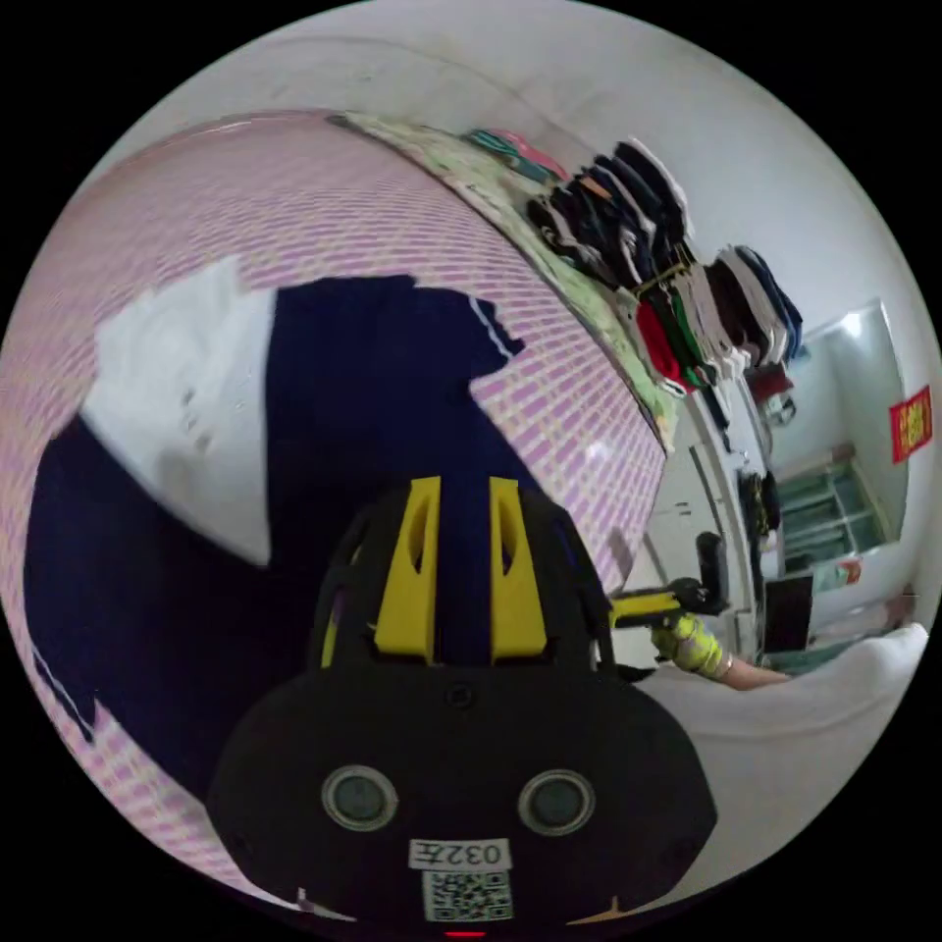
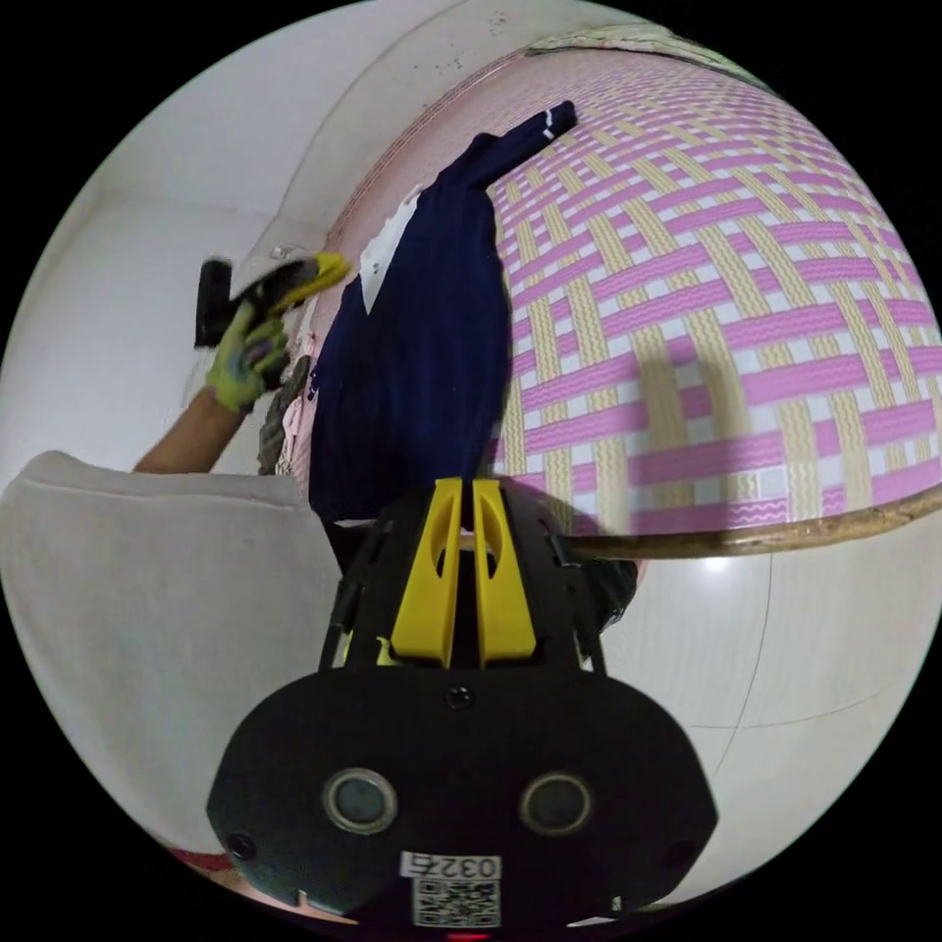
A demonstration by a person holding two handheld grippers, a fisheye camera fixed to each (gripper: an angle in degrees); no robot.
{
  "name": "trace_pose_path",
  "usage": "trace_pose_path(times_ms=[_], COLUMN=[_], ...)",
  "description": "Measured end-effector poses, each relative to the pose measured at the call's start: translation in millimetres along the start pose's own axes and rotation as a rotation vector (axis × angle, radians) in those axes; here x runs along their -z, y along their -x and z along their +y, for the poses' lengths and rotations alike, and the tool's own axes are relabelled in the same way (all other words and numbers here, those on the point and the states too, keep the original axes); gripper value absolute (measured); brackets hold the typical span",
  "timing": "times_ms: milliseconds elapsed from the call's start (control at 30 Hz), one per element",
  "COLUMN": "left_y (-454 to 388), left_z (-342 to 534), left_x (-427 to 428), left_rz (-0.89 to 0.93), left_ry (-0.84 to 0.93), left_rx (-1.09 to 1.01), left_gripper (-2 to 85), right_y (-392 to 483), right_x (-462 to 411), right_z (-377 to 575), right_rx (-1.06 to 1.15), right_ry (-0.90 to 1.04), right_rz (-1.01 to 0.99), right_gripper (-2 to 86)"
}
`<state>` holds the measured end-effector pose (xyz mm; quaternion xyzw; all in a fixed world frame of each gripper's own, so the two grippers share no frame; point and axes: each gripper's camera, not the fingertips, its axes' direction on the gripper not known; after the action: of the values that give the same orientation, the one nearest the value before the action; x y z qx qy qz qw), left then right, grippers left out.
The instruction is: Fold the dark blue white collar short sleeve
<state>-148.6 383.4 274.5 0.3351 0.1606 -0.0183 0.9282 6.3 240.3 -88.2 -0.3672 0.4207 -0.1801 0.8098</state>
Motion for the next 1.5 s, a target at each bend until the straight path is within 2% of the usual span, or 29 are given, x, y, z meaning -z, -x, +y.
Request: trace_pose_path(times_ms=[100,233,467,667,800,867,1067,1200,1300,1400,1500], left_y=[-58.5,-114.5,-163.6,-146.3,-106.3,-83.4,30.3,121.4,182.4,240.1,277.4], left_z=[-87.1,-168.5,-205.8,-214.0,-230.6,-234.4,-216.1,-155.3,-89.7,-30.6,-0.1], left_x=[-50.4,-117.4,-177.1,-179.9,-162.0,-140.1,-35.9,41.5,80.2,79.9,60.3], left_rz=[-0.099,-0.209,-0.396,-0.415,-0.281,-0.171,0.156,0.374,0.351,0.204,0.198], left_ry=[0.055,0.143,0.215,0.198,0.216,0.159,-0.095,-0.322,-0.430,-0.392,-0.321], left_rx=[-0.168,-0.283,-0.409,-0.328,-0.229,-0.166,0.098,0.228,0.304,0.447,0.522], left_gripper=[7.3,8.7,8.1,1.2,-1.4,-1.6,-1.7,-1.7,-1.7,-1.7,-1.7], right_y=[3.6,2.4,3.7,16.4,34.6,46.7,110.7,188.5,244.3,276.3,285.9], right_x=[0.7,4.2,8.6,9.9,9.3,10.3,19.7,18.7,12.2,-15.2,-53.5], right_z=[1.3,5.2,11.4,15.3,16.1,15.4,2.5,-3.4,4.1,13.0,15.3], right_rx=[0.021,0.028,0.010,-0.004,-0.011,-0.004,0.087,0.237,0.351,0.428,0.446], right_ry=[0.017,0.024,0.006,-0.006,-0.011,-0.018,-0.052,-0.080,-0.122,-0.082,0.041], right_rz=[-0.015,-0.057,-0.127,-0.142,-0.106,-0.071,0.141,0.413,0.498,0.522,0.536], right_gripper=[-0.7,-0.7,-0.7,-0.7,-0.7,-0.6,-0.7,-0.7,-0.7,-0.7,-0.8])
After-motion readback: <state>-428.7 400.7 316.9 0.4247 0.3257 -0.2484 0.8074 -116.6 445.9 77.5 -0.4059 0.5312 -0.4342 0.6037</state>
